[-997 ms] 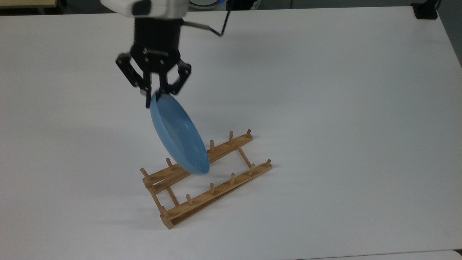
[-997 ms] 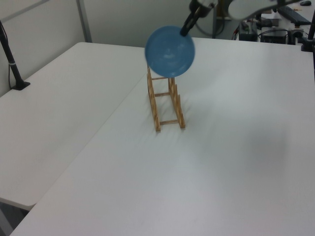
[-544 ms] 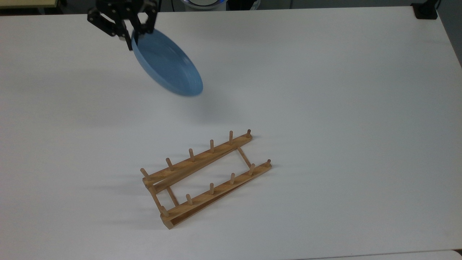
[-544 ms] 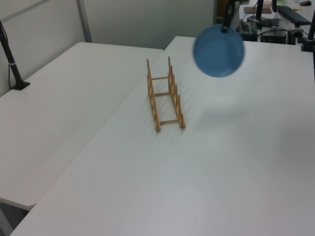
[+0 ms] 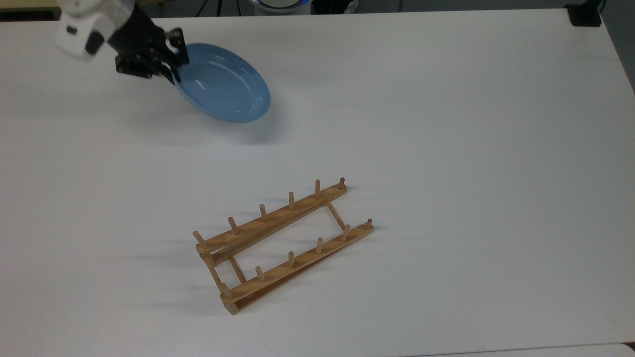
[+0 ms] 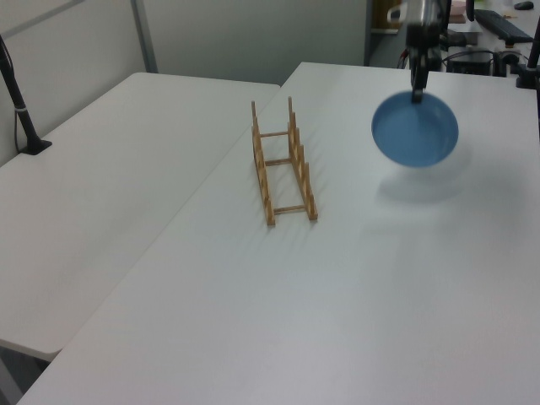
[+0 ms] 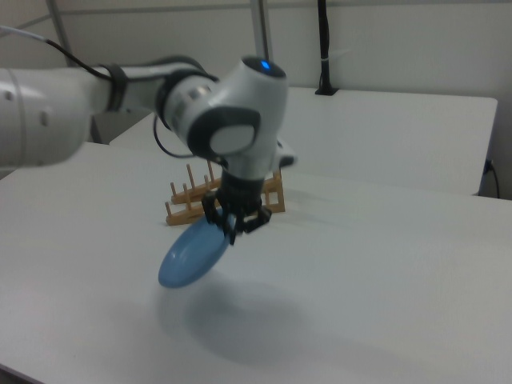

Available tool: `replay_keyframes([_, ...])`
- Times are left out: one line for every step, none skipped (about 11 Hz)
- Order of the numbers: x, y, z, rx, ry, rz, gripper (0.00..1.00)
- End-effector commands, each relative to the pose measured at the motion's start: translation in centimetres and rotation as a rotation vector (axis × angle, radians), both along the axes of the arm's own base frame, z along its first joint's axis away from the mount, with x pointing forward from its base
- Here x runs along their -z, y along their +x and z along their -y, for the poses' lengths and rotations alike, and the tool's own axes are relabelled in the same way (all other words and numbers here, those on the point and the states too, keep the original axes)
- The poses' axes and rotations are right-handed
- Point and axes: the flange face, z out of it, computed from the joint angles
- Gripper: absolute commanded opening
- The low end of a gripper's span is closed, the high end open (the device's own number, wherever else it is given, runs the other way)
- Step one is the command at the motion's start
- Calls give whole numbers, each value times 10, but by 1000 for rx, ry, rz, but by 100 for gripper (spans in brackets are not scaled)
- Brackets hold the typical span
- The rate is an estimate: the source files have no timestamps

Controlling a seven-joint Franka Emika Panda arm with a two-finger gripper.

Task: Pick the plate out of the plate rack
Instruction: 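Carry the plate beside the rack and lower it flat onto the table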

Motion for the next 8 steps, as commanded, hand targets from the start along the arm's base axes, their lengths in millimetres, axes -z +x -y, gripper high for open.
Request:
replay_keyframes([48, 9, 1, 18, 29, -15, 0])
replay_keyframes([71, 7, 1, 31, 22, -18, 0])
replay_keyframes([83, 6, 4, 43, 15, -14, 0])
replay_keyframes([97, 6, 5, 48, 11, -18, 0])
replay_keyframes([106, 8, 6, 52, 8, -23, 9])
replay_keyframes([106, 8, 7, 49, 5, -26, 34])
replay_keyframes([103, 6, 15, 60, 5, -25, 99])
replay_keyframes([94, 7, 18, 65, -1, -12, 100])
